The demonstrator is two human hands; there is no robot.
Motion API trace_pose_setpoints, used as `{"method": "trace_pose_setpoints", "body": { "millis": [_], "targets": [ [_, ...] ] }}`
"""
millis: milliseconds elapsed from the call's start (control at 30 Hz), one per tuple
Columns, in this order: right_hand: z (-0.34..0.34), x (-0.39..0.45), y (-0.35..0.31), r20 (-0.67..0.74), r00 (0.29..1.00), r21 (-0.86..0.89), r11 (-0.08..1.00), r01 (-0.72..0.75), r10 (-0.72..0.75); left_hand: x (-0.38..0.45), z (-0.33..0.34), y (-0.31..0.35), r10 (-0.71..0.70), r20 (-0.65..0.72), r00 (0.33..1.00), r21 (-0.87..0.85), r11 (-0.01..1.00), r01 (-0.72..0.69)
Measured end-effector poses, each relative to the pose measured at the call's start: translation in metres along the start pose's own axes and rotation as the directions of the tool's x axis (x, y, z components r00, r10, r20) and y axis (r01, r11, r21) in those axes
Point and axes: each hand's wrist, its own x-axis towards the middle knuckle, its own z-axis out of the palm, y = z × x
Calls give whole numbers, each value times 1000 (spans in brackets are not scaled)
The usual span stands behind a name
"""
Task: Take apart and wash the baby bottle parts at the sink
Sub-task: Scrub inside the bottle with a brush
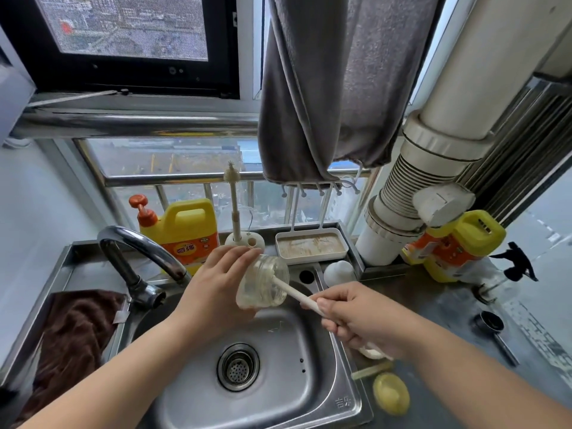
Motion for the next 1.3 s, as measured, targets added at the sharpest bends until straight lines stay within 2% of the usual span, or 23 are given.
{"method": "trace_pose_setpoints", "body": {
  "millis": [67, 133, 167, 233, 300, 367, 467, 533, 600, 667, 733, 800, 900, 933, 967, 1000, 1033, 1200, 1300],
  "targets": [
    [9, 1, 2, 65, 998, 60, 998, -10, 6, 2, -1, 1, 72, 45, 996, 5, 997, -72],
    [19, 1, 3, 134, 990, 20, 999, 31, -34, 3, -2, 1, 144, 73, 987, 13, 989, -146],
    [22, 0, 2, 160, 985, -48, 997, 68, -59, 3, -3, 1, 167, 79, 983, 7, 986, -168],
    [21, -2, -3, 171, 979, -304, 939, 159, -110, 2, -4, -1, 203, 81, 976, 1, 979, -204],
    [18, -2, -9, 156, 967, -599, 759, 255, -202, 2, -5, -2, 210, 84, 974, -24, 978, -209],
    [15, 0, -13, 192, 939, -811, 493, 315, -285, 2, -6, -3, 170, 96, 981, -67, 984, -164],
    [18, -1, -18, 160, 915, -976, 79, 202, -370, 2, -9, -4, 94, 132, 987, -79, 993, -84],
    [14, 1, -13, 193, 778, -980, -163, 117, -599, 3, -14, -2, 2, 166, 986, -116, 993, 18],
    [8, -2, -6, 195, 689, -975, -214, 60, -698, 4, -18, -3, -50, 211, 976, -121, 990, 77],
    [6, 2, 5, 230, 618, -970, -232, 79, -751, 4, -20, -1, -62, 226, 972, -102, 991, 87],
    [7, 5, 6, 239, 610, -967, -242, 79, -756, 5, -20, 2, -70, 244, 967, -88, 992, 94],
    [9, 9, 6, 181, 624, -978, -209, 30, -760, 6, -15, 6, -33, 228, 973, -71, 996, 50],
    [19, 6, -3, 89, 706, -994, -107, 19, -703, 6, -10, 4, 36, 140, 989, -97, 995, -22],
    [20, 8, -1, 42, 734, -999, -4, 54, -678, 6, -10, 3, 51, 108, 993, -91, 995, -41],
    [21, 9, 0, -6, 807, -980, 165, 113, -591, 6, -11, 3, 72, 85, 994, -60, 996, -67],
    [21, 8, 0, -21, 861, -938, 309, 159, -508, 6, -11, 4, 101, 71, 992, -18, 995, -100],
    [21, 9, 1, -13, 883, -889, 410, 204, -468, 5, -11, 5, 131, 56, 990, 15, 991, -132],
    [19, 10, 1, 90, 951, -647, 709, 282, -296, 0, -3, 0, 242, 23, 970, 67, 968, -243],
    [13, 4, -2, 124, 960, -533, 799, 277, -251, -2, -3, -4, 218, 14, 976, 73, 973, -218]
  ]
}}
